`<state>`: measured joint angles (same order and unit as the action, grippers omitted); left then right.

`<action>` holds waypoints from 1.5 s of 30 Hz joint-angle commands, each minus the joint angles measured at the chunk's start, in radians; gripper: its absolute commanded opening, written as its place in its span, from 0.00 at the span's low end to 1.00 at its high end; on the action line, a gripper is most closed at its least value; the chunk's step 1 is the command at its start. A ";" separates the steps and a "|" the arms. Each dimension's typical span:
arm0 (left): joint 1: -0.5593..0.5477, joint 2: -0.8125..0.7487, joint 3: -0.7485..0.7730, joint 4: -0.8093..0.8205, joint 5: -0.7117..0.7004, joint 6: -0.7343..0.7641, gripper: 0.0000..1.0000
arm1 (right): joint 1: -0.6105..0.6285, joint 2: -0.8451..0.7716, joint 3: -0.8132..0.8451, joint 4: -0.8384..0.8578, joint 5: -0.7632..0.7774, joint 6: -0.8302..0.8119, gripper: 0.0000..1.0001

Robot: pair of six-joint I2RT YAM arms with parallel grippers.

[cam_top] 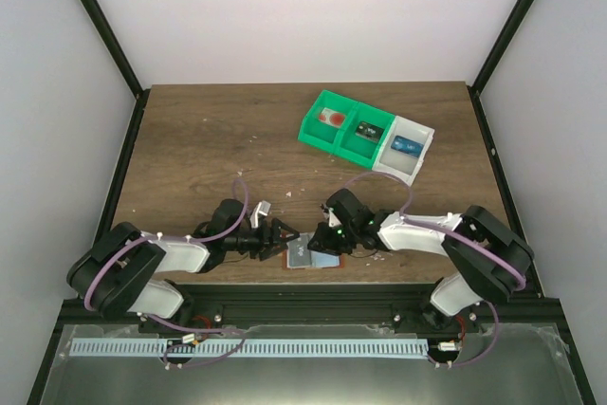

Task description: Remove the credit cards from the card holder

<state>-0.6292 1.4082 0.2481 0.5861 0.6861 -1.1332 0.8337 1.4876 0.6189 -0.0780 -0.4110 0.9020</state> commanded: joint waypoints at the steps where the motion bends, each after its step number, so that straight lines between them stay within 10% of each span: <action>1: -0.004 0.007 -0.006 0.030 0.004 0.008 0.80 | 0.007 0.044 0.020 0.006 0.001 -0.018 0.15; 8: -0.004 0.016 -0.016 0.079 0.026 -0.021 0.80 | 0.007 0.093 -0.003 -0.003 0.009 -0.025 0.01; 45: -0.006 -0.001 0.002 -0.039 -0.034 0.052 0.81 | 0.007 0.120 -0.030 0.023 0.028 -0.027 0.01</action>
<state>-0.6292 1.3853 0.2584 0.4992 0.6376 -1.0710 0.8337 1.5875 0.6197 -0.0067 -0.4477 0.8742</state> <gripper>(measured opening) 0.810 0.010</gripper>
